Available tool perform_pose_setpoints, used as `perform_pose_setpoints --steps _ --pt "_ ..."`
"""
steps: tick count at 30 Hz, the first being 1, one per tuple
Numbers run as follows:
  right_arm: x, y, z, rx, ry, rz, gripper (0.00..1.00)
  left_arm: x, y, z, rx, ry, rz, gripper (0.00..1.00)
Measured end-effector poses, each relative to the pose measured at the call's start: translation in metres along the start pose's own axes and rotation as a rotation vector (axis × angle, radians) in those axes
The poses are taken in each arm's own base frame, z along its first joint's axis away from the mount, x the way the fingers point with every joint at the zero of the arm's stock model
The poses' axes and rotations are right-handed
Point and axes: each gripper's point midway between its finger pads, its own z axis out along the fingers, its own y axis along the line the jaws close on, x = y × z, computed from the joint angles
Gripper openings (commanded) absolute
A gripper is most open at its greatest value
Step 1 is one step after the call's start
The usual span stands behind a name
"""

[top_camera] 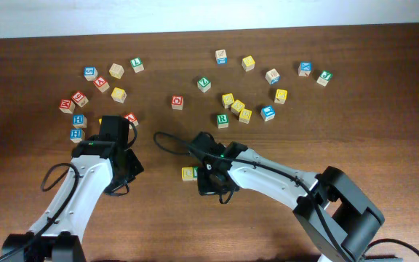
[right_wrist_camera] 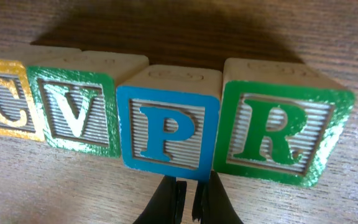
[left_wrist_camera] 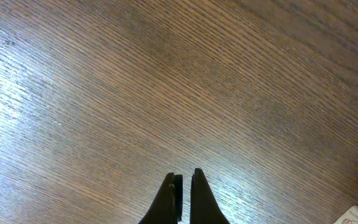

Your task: Spell out CVPR

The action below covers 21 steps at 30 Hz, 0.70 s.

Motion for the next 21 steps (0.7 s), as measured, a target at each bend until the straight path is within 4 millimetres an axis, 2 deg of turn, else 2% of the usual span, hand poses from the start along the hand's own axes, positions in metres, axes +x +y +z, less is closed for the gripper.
perform_pose_setpoints --steps 21 --pt "-0.0093 0.0071 -0.0002 -0.027 -0.04 -0.004 0.04 -0.0002 -0.0001 -0.0001 0.0 -0.001 0.0 0.0"
